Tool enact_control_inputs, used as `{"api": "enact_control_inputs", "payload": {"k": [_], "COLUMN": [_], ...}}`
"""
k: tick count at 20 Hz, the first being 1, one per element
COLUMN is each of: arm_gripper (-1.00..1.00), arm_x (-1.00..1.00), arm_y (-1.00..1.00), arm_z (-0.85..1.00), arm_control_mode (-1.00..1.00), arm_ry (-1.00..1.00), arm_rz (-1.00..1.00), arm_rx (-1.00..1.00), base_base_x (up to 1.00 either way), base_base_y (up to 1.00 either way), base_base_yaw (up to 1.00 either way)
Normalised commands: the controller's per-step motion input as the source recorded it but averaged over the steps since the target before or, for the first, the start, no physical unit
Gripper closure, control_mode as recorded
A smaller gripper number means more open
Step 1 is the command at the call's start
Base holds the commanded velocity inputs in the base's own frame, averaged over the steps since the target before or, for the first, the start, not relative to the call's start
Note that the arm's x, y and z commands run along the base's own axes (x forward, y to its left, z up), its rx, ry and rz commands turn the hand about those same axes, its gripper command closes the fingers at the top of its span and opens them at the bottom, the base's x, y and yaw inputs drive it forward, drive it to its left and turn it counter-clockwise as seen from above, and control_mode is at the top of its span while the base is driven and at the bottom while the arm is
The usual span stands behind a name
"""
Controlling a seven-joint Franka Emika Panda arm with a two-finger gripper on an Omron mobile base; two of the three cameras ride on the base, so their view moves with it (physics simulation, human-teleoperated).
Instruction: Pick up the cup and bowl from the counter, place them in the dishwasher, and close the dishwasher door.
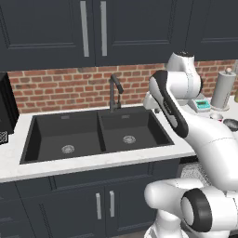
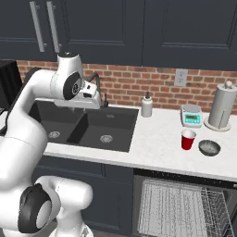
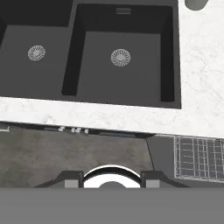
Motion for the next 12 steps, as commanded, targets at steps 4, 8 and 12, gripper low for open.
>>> {"api": "enact_control_inputs", "payload": {"k": [4,8,12], "arm_gripper": [-1.0,-1.0,-1.0], "arm_x": [-0.02,-0.29,-0.45], "arm_y": [0.0,-0.06,-0.37], "arm_z": [0.0,0.0,0.0], "arm_control_mode": [-1.0,-1.0,-1.0], "arm_ry": [0.0,-0.07,-0.09], "arm_rz": [0.0,-0.09,-0.19], "arm_rx": [0.0,0.0,0.03], "base_base_x": [0.0,0.0,0.0], "base_base_y": [0.0,0.0,0.0], "base_base_yaw": [0.0,0.0,0.0]}}
